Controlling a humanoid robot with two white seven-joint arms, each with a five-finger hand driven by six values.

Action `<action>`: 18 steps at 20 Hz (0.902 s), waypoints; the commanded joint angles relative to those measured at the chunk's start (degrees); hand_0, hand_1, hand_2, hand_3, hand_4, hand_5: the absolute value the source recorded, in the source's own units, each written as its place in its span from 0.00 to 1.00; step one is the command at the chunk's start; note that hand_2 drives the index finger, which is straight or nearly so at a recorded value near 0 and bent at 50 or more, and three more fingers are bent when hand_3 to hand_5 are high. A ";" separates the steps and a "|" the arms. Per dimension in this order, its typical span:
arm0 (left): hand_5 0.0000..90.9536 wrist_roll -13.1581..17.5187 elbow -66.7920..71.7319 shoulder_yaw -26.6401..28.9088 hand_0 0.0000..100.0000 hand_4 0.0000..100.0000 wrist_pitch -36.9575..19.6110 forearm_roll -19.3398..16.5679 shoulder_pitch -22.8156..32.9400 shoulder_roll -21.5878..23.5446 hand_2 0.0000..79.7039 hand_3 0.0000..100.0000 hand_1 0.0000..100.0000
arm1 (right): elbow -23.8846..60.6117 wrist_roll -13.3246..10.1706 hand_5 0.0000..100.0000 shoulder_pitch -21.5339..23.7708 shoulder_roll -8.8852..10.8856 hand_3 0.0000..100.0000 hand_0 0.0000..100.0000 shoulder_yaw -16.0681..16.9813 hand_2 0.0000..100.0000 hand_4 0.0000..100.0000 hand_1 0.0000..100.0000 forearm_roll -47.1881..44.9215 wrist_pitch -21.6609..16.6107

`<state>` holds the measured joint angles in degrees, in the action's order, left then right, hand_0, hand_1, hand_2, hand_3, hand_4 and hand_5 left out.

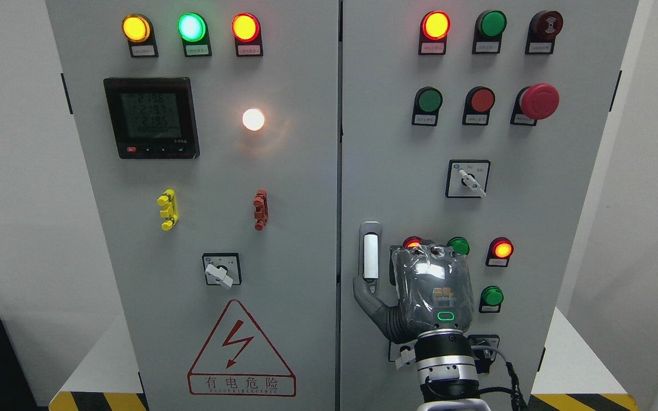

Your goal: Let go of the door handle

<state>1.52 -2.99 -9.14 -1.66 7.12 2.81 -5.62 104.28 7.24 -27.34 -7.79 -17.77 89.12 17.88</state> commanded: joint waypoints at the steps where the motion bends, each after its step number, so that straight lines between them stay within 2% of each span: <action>1: 0.00 -0.02 0.00 0.00 0.00 0.00 -0.01 0.00 0.00 0.00 0.06 0.11 0.00 | -0.39 -0.03 0.68 0.00 -0.04 0.98 0.26 0.72 0.77 0.74 0.36 -0.09 0.04; 3: 0.00 -0.02 0.00 0.00 0.00 0.00 -0.01 0.00 0.00 0.00 0.06 0.11 0.00 | -0.31 -0.03 0.68 -0.09 -0.04 0.98 0.30 0.80 0.76 0.74 0.35 -0.09 0.04; 8: 0.00 -0.02 0.00 0.00 0.00 0.00 -0.01 0.00 0.00 0.00 0.06 0.11 0.00 | -0.13 -0.12 0.68 0.00 -0.04 0.98 0.33 0.89 0.76 0.74 0.34 -0.18 0.05; 18: 0.00 -0.02 0.00 0.00 0.00 0.00 0.08 0.00 0.00 0.00 0.06 0.11 0.00 | 0.22 -0.21 0.68 0.44 -0.30 0.97 0.34 1.33 0.76 0.74 0.34 -0.26 0.66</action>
<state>1.51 -2.99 -9.14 -1.62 7.12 2.81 -5.62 104.22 7.14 -27.16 -7.89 -17.01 88.95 18.15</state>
